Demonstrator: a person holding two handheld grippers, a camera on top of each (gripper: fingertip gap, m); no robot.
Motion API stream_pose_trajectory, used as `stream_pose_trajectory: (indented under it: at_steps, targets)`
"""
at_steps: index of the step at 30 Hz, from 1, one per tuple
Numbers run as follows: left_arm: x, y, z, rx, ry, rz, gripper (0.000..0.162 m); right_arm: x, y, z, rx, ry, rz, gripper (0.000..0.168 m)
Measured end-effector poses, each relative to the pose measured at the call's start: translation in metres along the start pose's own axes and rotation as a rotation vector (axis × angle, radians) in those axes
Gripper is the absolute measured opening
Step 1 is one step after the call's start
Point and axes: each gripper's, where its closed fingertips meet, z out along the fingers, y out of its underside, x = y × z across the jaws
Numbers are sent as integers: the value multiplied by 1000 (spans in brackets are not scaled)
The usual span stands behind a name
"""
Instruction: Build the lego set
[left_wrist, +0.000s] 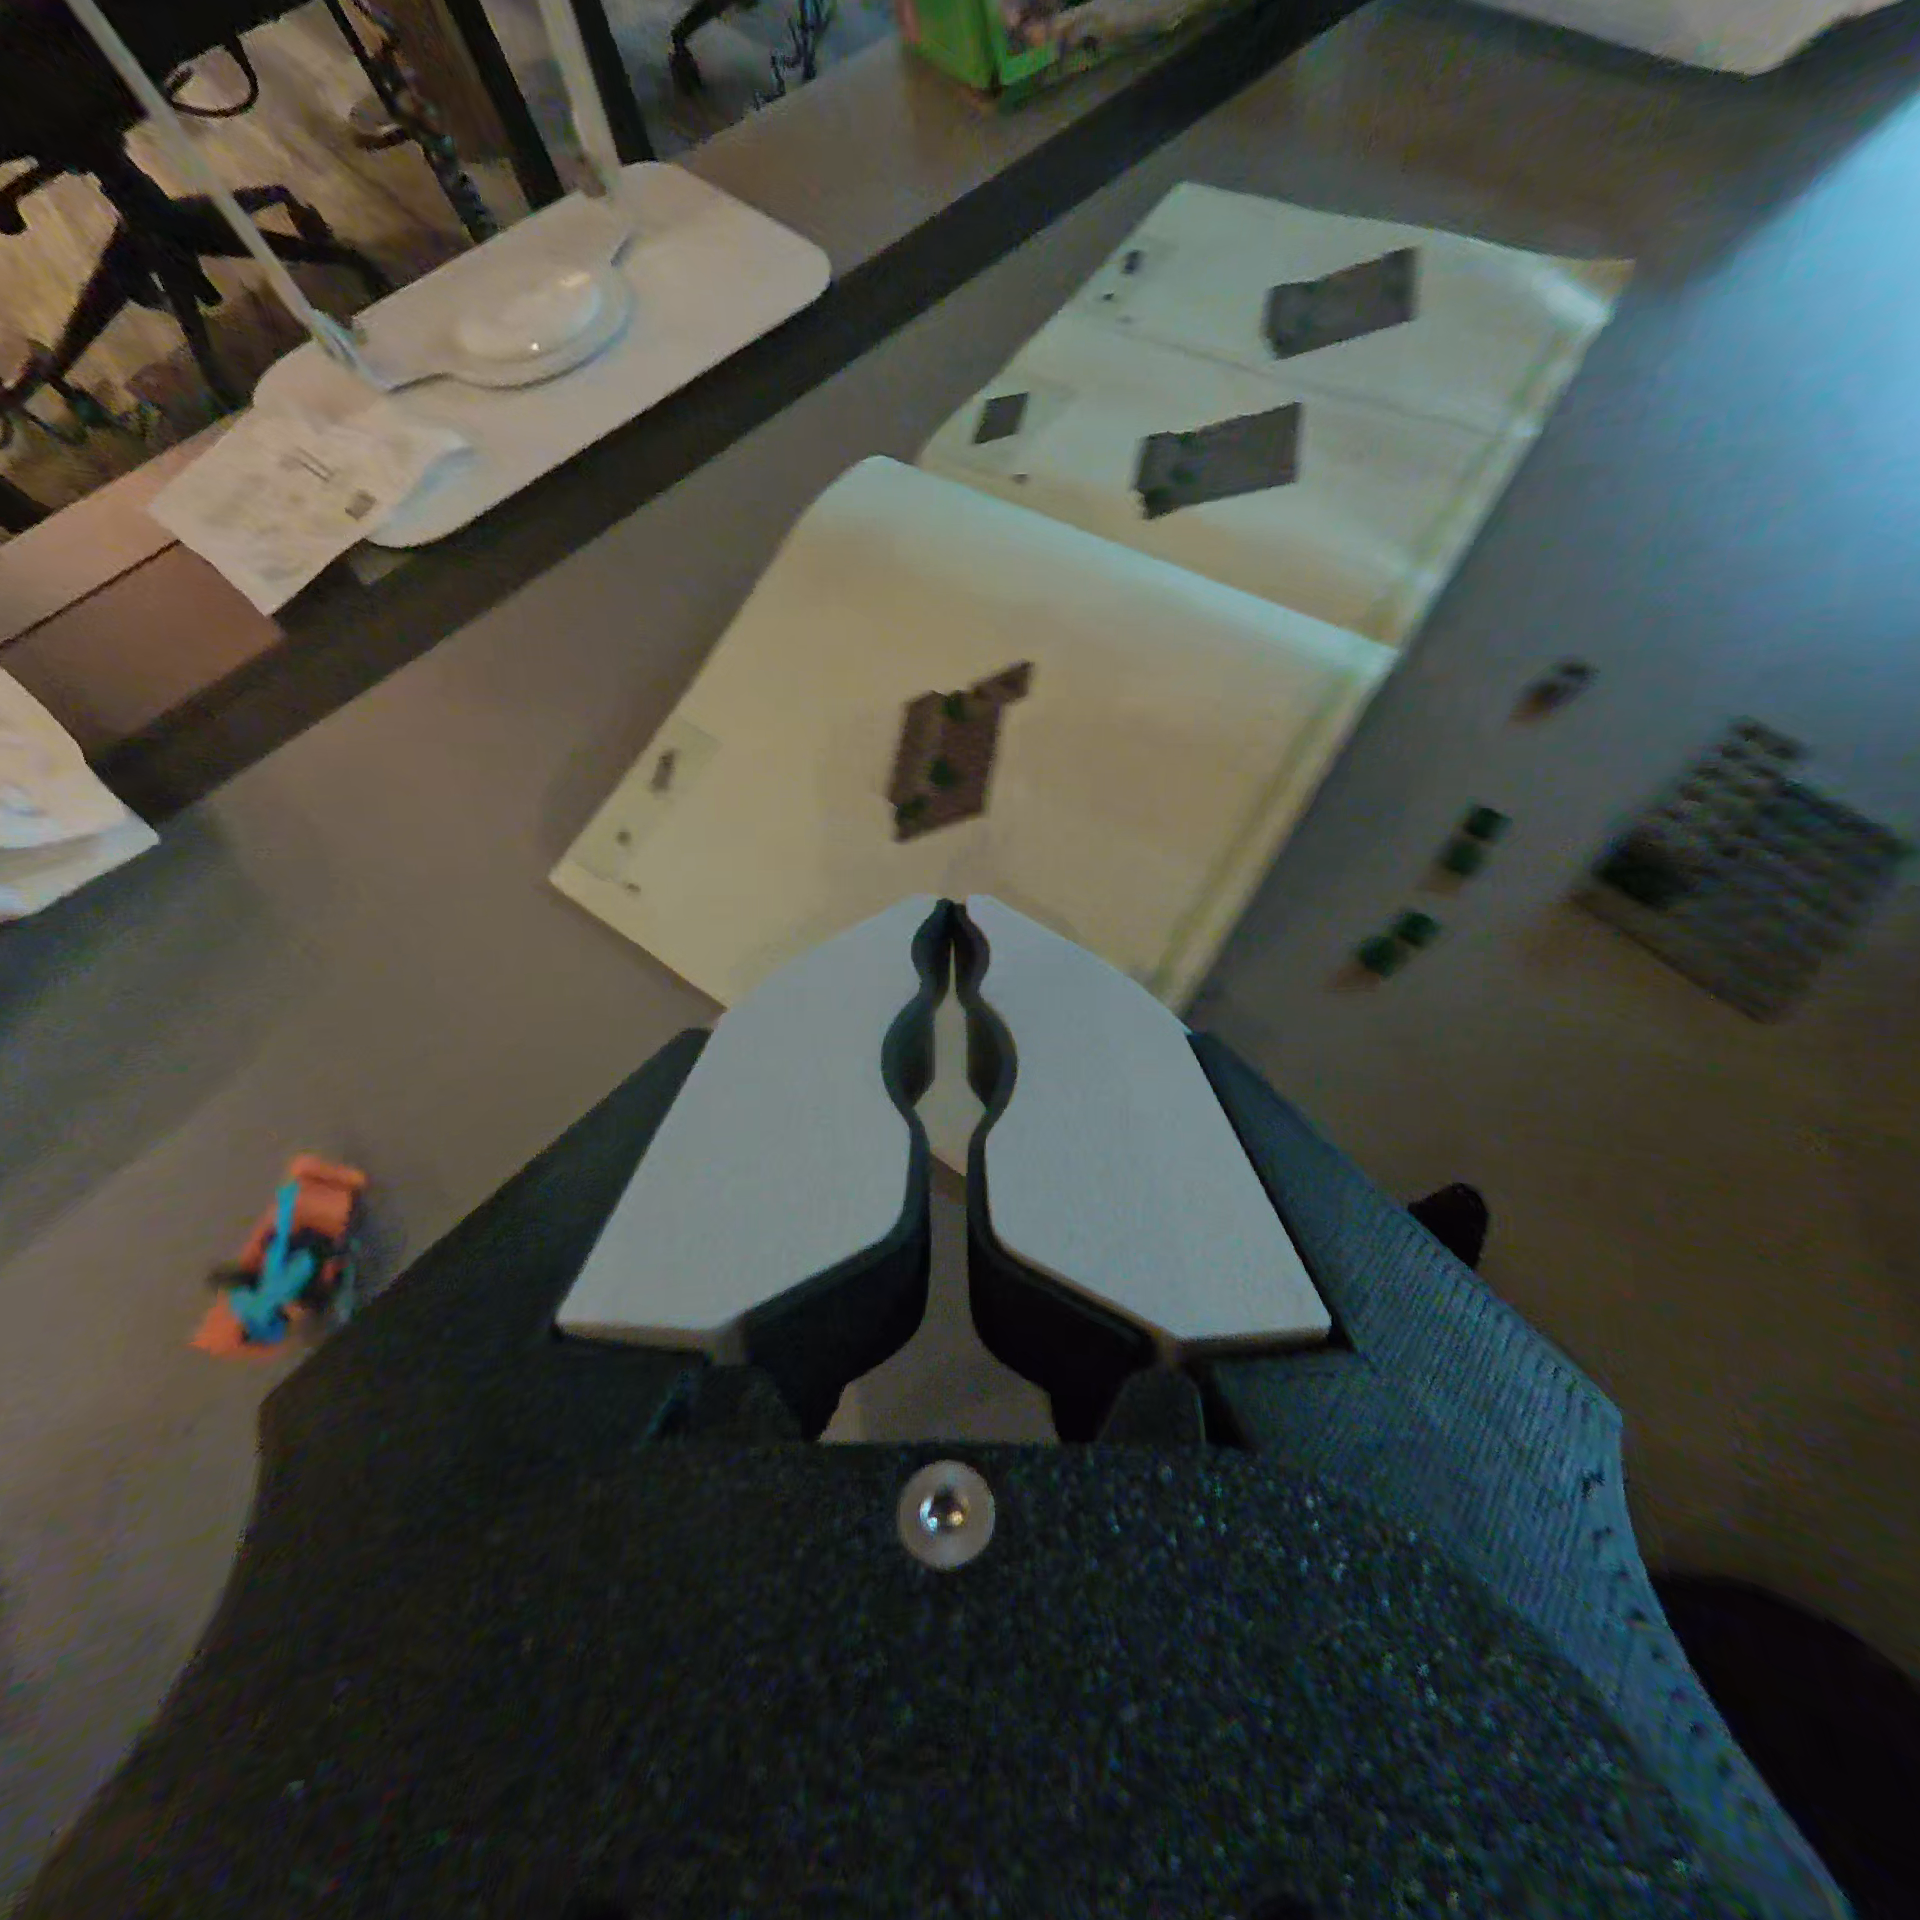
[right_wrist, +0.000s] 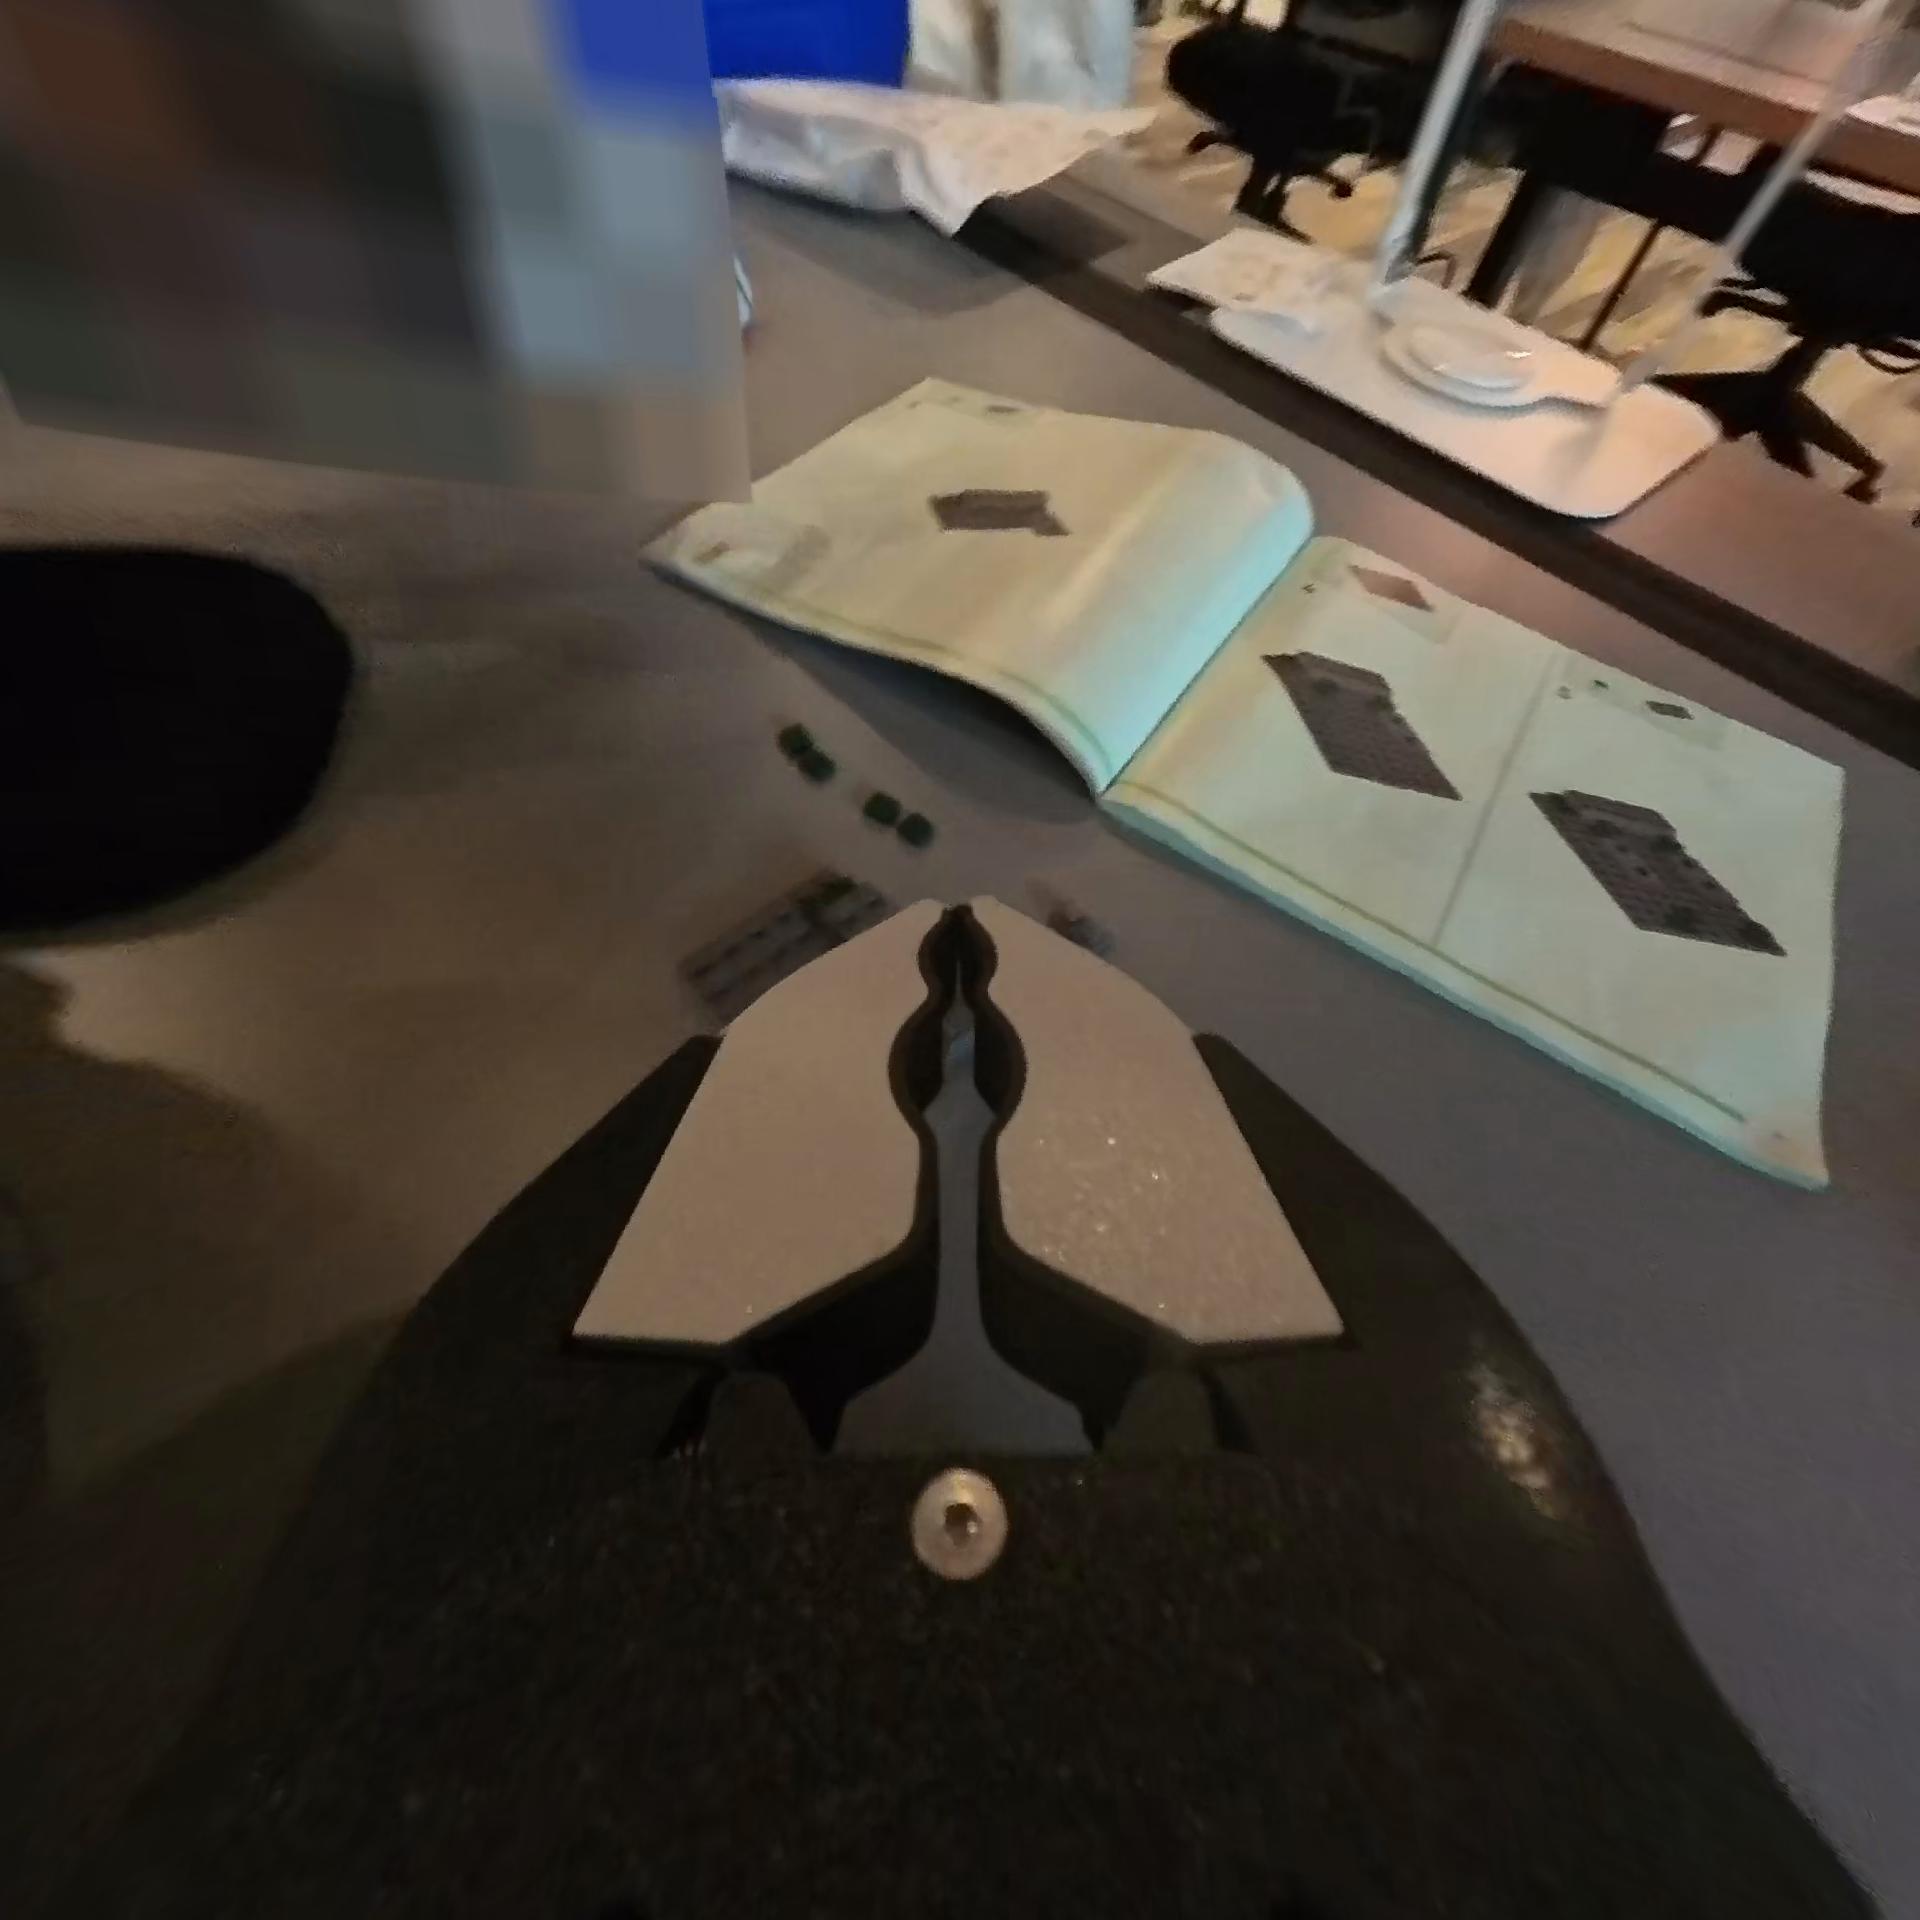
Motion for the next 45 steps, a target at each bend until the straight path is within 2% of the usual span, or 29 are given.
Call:
stream_pose_trajectory:
  at_steps: [8,12,22,45]
  targets:
    - [-18,2,52,-80,60,43,0,12,-5,1,39,-18,95,0]
    - [-20,6,67,-109,84,52,0,15,-5,4,40,-19,113,0]
    - [-3,10,78,-115,143,71,0,18,-3,7,27,-6,106,0]
    - [4,19,91,-176,156,122,0,17,-3,8,31,-18,102,0]
